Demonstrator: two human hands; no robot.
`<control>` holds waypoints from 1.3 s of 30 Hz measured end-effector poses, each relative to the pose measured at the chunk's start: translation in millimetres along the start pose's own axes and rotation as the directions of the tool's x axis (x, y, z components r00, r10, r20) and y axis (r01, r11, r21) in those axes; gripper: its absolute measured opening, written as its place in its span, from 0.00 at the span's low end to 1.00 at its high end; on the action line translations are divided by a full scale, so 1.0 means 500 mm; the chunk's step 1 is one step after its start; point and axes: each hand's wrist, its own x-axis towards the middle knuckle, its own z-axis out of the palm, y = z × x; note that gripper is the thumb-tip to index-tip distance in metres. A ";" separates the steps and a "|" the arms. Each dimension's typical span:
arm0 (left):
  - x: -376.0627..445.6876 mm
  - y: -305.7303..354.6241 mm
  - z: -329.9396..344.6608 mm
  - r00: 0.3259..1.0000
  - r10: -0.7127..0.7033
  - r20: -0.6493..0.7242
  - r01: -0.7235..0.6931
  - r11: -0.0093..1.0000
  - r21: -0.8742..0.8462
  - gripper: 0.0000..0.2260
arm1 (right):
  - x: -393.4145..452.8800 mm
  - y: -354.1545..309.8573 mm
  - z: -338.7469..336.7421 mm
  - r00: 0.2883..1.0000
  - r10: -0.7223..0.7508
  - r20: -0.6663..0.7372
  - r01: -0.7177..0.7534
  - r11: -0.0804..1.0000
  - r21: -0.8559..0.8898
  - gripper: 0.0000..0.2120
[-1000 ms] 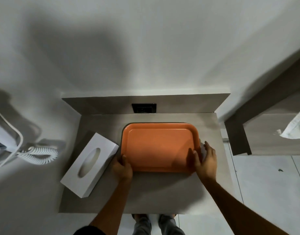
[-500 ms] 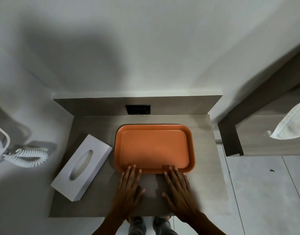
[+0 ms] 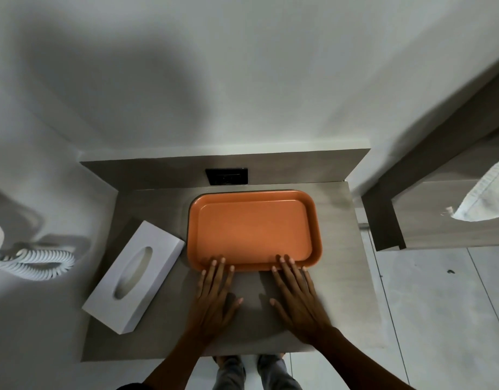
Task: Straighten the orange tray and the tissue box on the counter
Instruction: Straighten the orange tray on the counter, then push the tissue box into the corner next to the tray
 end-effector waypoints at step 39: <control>-0.137 -0.314 -0.188 0.834 -0.542 -0.097 0.524 0.836 -0.162 0.62 | 0.169 -0.332 0.085 0.873 -0.455 0.177 0.454 0.890 0.051 0.42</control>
